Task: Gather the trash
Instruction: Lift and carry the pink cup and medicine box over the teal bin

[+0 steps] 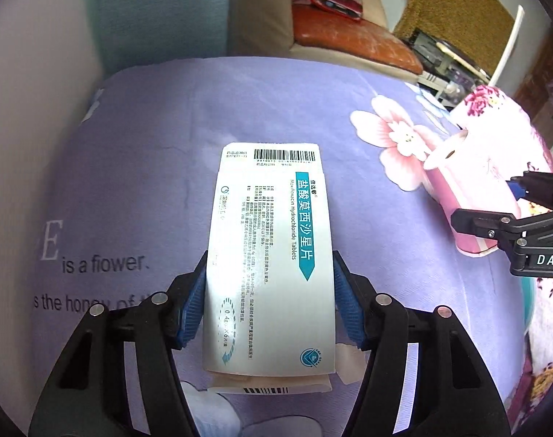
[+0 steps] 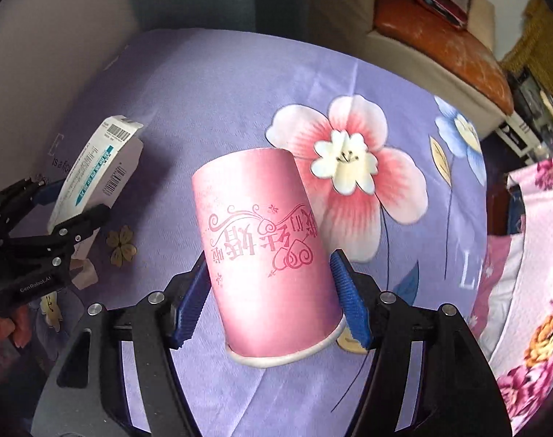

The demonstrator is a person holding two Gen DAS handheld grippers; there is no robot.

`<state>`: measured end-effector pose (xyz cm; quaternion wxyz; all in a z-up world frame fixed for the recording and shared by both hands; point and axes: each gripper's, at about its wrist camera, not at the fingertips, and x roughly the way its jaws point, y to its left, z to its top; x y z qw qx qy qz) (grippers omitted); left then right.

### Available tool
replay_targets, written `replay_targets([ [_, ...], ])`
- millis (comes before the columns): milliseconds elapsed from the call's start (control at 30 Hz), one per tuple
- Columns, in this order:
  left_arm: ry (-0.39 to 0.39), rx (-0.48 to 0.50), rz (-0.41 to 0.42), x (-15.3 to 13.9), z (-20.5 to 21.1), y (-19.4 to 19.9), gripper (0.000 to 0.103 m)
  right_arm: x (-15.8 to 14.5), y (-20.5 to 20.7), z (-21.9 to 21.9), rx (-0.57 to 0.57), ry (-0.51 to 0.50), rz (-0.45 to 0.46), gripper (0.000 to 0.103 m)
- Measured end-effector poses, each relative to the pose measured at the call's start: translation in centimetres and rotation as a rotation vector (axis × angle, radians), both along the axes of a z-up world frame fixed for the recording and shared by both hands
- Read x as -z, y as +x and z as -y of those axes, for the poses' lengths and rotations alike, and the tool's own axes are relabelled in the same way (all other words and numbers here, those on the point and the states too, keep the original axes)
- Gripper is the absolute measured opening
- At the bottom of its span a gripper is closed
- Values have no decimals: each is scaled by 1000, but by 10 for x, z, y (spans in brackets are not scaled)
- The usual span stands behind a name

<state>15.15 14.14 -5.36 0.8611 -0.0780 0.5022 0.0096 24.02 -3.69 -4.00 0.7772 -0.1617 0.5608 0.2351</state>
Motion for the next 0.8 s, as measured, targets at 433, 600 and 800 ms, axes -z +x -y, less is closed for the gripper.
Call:
replay_targets([
  [433,-4,174,0,-9,108,-22,63,-10,-72,127,269,193,12,62],
  [600,6,232,-5,-12,149,-32,63,-11,-100,162,336,244,33,62],
  [800,33,310,-18,-10,195,-39,63,-8,-123,209,432,311,47,62],
])
